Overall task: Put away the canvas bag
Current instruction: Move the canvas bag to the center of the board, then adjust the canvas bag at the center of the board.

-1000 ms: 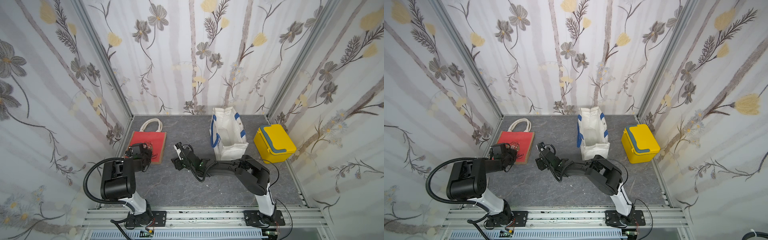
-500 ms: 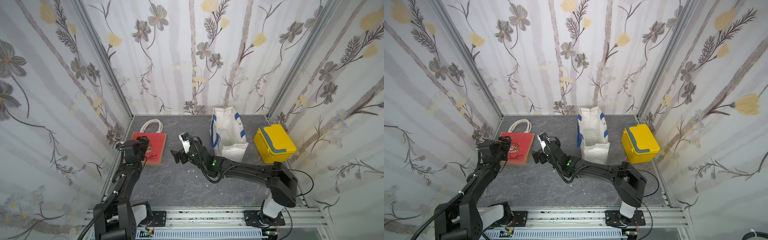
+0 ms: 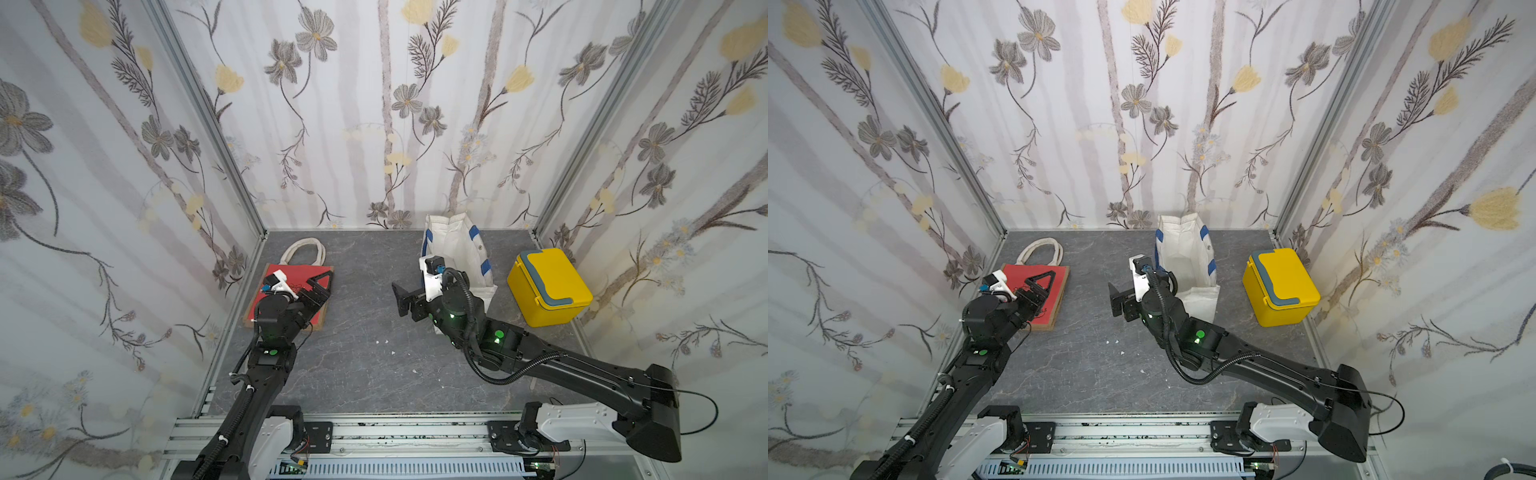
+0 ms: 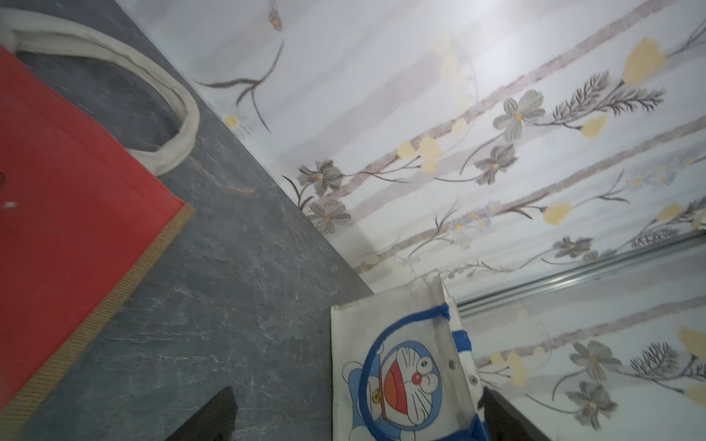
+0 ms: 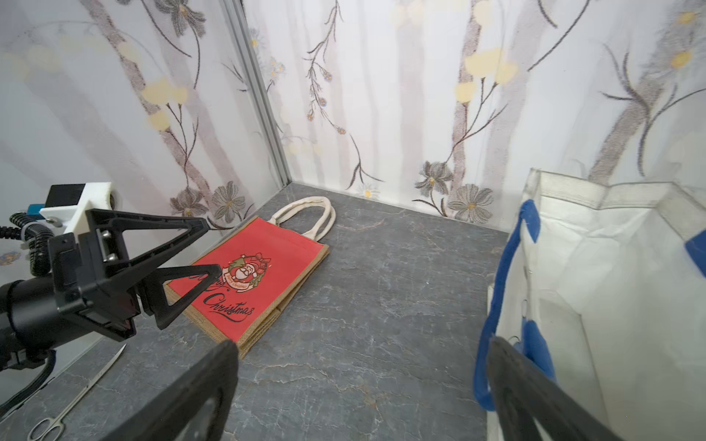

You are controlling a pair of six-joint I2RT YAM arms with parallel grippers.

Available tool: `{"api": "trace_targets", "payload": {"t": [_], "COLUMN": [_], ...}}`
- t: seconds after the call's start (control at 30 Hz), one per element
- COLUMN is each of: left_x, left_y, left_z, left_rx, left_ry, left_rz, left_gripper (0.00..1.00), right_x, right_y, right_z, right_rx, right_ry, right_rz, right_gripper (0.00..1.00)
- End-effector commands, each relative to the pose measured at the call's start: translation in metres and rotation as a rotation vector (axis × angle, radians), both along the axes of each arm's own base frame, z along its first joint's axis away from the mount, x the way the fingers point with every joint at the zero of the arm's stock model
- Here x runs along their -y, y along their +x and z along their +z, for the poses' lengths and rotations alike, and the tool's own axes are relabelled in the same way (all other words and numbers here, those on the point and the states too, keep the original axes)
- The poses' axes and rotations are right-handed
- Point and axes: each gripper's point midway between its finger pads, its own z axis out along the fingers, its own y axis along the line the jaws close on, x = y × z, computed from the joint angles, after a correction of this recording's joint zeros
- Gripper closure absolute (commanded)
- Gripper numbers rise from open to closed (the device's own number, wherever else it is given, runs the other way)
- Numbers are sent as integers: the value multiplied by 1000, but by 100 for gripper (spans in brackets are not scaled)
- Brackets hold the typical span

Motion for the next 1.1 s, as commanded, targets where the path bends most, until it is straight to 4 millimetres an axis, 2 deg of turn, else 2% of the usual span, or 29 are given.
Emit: {"api": "trace_targets", "payload": {"t": [0.0, 0.13, 0.27, 0.4, 0.43, 0.47, 0.57, 0.67, 0.8, 0.9, 1.07], "left_x": [24, 55, 81, 98, 103, 108, 122, 119, 116, 117, 107], "left_y": [-4, -8, -14, -22, -25, -28, -35, -30, -26, -25, -16], "left_z": [24, 36, 37, 38, 38, 38, 35, 26, 16, 12, -4], "left_rx": [75, 116, 130, 176, 192, 201, 221, 196, 167, 146, 61], "left_ry": [9, 42, 69, 83, 89, 95, 81, 88, 118, 116, 196], "left_rz": [-79, -183, -247, -301, -325, -345, -422, -394, -372, -377, -313], "left_gripper": [0, 0, 0, 0, 0, 0, 0, 0, 0, 0, 0], "right_x": [31, 56, 74, 82, 79, 87, 90, 90, 81, 72, 66], "right_y": [7, 16, 24, 37, 38, 48, 64, 78, 96, 116, 155], "right_z": [3, 5, 11, 14, 14, 15, 21, 25, 21, 9, -14], "right_rx": [-1, -22, -20, -31, -34, -32, -25, -28, -49, -84, -154], "right_ry": [4, 27, 69, 97, 92, 81, 44, 27, 11, -53, -180], "right_rz": [-89, -134, -181, -177, -166, -197, -231, -255, -228, -231, -280], "right_gripper": [0, 0, 0, 0, 0, 0, 0, 0, 0, 0, 4]}}
